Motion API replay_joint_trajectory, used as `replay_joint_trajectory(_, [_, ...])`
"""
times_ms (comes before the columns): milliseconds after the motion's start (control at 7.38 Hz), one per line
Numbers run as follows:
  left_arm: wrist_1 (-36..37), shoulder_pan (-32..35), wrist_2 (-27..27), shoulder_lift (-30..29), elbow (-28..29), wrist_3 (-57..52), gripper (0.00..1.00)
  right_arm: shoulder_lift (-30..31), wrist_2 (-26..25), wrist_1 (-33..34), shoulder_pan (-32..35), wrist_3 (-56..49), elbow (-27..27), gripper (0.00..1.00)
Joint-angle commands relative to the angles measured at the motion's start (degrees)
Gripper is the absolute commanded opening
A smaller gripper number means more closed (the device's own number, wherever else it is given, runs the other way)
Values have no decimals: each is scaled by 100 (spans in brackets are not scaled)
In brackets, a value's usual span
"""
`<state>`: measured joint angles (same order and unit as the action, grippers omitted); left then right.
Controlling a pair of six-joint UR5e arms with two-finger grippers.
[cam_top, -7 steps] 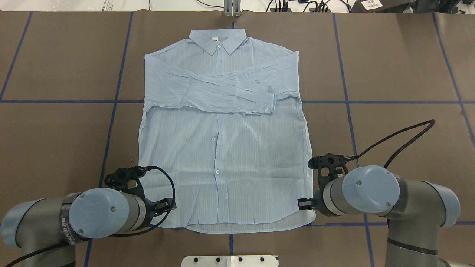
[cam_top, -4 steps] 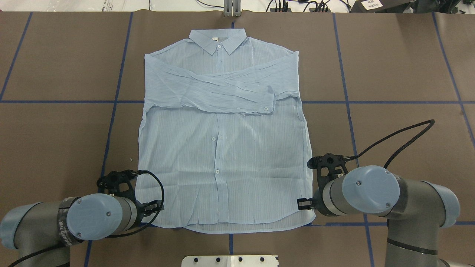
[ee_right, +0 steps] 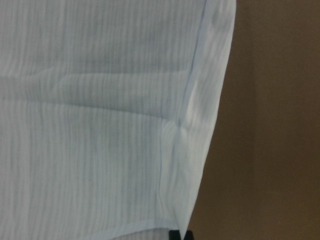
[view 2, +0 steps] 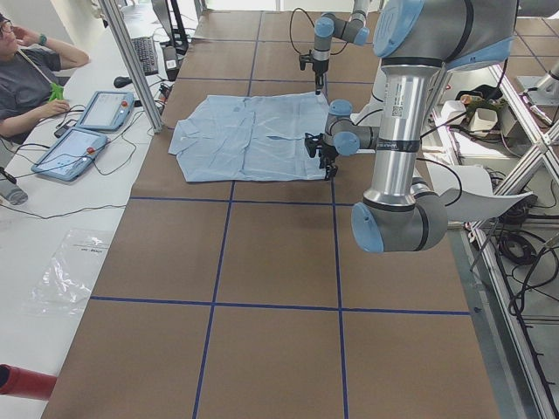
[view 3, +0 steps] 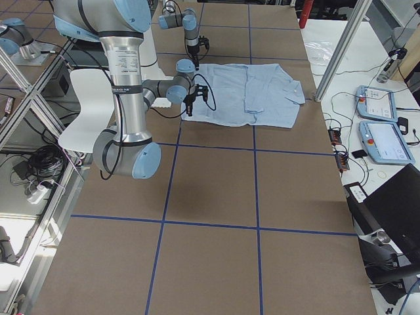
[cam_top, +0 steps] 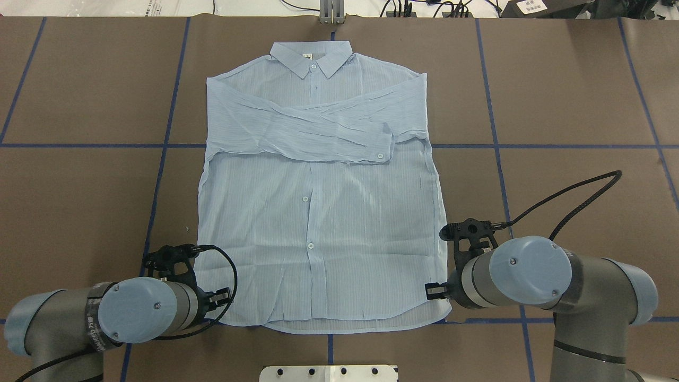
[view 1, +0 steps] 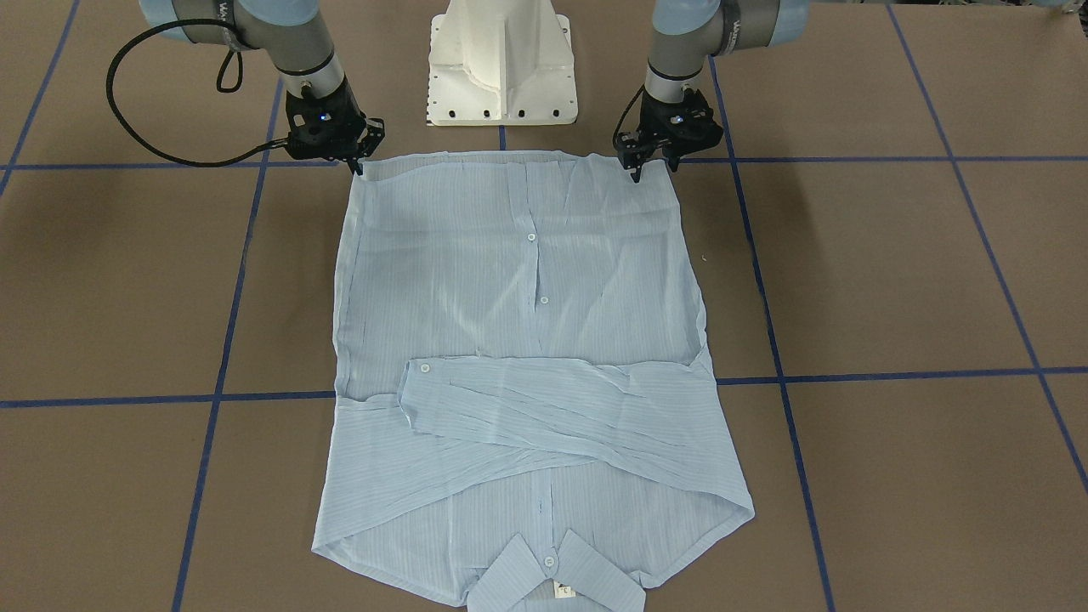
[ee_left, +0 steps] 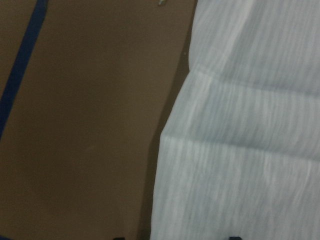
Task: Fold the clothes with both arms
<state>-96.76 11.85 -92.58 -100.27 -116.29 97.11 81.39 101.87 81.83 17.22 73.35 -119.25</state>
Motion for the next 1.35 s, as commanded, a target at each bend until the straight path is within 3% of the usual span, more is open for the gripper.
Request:
replay_joint_trajectory(0, [26,10,-23,25,-139,-43,74,0,9,0,36,-32,-2,0])
replay_joint_trajectory(813, [35,-7,3,60,-8,-34,70,0,0,0,27,-40,16,0])
replay_joint_trajectory(948, [35,-7,-14,60,1,-34,65,0,0,0,27,-40,24,0])
replay_joint_trajectory(1219, [35,-7,-32,51,-33,-34,43,9,0,0,27,-40,24,0])
